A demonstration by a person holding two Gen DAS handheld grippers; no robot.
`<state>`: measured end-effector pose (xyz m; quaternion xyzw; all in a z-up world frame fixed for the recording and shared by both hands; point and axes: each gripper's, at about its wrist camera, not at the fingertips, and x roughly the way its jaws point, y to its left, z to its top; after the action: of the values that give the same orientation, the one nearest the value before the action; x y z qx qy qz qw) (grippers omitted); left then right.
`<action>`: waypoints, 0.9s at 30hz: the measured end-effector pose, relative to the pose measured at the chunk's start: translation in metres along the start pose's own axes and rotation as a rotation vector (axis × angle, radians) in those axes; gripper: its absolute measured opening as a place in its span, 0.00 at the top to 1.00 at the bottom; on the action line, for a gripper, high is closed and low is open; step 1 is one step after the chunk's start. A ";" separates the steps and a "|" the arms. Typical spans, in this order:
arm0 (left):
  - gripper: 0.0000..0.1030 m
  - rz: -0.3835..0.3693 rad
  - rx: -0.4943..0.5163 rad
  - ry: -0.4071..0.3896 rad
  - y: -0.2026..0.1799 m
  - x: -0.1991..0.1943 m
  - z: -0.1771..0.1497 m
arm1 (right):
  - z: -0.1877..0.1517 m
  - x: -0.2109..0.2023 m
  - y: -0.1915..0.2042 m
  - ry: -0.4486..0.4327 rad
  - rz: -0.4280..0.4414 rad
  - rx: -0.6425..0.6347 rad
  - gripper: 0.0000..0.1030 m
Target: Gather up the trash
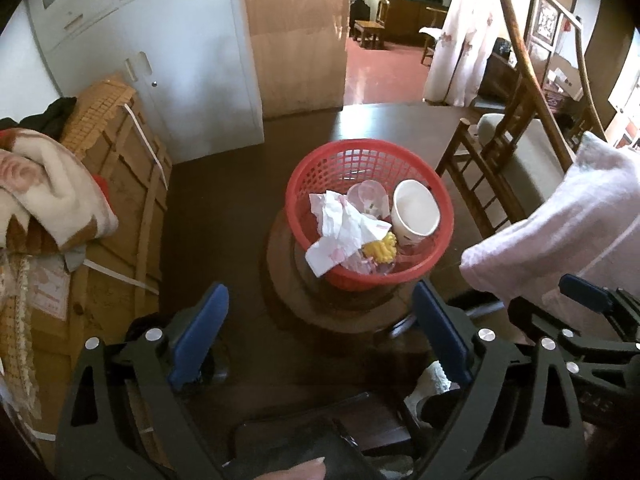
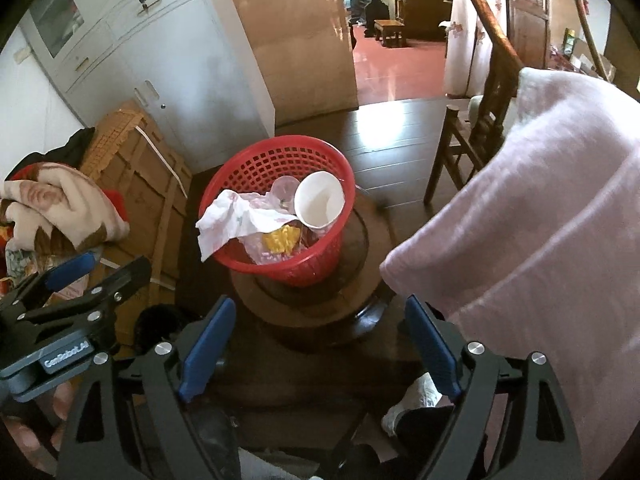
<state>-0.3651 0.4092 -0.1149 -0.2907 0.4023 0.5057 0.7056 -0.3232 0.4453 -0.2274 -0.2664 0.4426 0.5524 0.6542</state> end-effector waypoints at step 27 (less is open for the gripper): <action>0.07 0.011 0.041 -0.033 -0.010 -0.029 -0.021 | -0.023 -0.027 -0.002 -0.047 -0.029 0.015 0.16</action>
<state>-0.3659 0.3746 -0.1004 -0.2655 0.4026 0.5060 0.7151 -0.3275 0.4126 -0.2147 -0.2548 0.4271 0.5456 0.6745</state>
